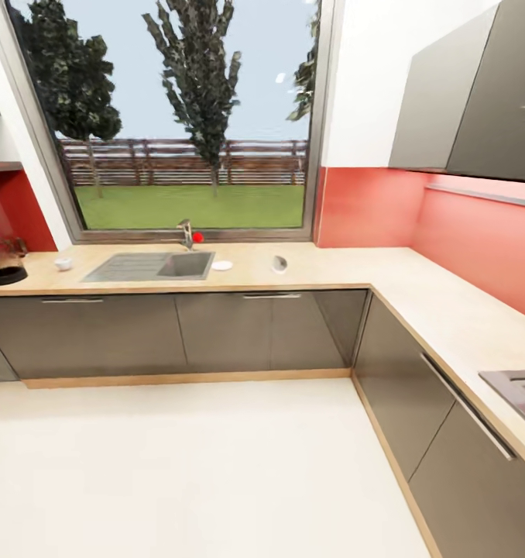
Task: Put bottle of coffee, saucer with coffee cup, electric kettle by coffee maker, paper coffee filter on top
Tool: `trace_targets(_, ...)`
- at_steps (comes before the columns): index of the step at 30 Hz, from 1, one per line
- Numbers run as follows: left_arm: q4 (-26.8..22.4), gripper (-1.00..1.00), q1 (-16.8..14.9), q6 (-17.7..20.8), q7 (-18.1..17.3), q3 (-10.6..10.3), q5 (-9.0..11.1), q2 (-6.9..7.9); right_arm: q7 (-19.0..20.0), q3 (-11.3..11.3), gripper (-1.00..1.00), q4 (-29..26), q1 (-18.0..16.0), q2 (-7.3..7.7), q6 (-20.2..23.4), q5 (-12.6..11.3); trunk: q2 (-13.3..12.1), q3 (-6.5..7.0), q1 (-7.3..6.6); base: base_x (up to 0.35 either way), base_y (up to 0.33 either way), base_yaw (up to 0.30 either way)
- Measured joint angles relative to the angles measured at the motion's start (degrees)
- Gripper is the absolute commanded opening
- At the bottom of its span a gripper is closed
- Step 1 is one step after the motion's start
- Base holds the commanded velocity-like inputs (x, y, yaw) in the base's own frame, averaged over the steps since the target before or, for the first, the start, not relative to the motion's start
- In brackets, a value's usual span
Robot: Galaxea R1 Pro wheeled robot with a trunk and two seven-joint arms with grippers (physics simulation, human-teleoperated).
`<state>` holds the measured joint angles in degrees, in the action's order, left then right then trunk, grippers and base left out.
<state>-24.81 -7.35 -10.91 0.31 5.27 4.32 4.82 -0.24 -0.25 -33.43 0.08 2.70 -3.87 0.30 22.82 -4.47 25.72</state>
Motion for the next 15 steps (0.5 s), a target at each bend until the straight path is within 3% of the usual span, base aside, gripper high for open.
trace_targets(15,0.0,1.0,0.0,0.0,0.0,0.0,0.0,0.0,0.0,0.0,1.0,0.0,0.0,0.03,0.0,0.1,0.0,0.0,0.0,0.337,0.0,0.0)
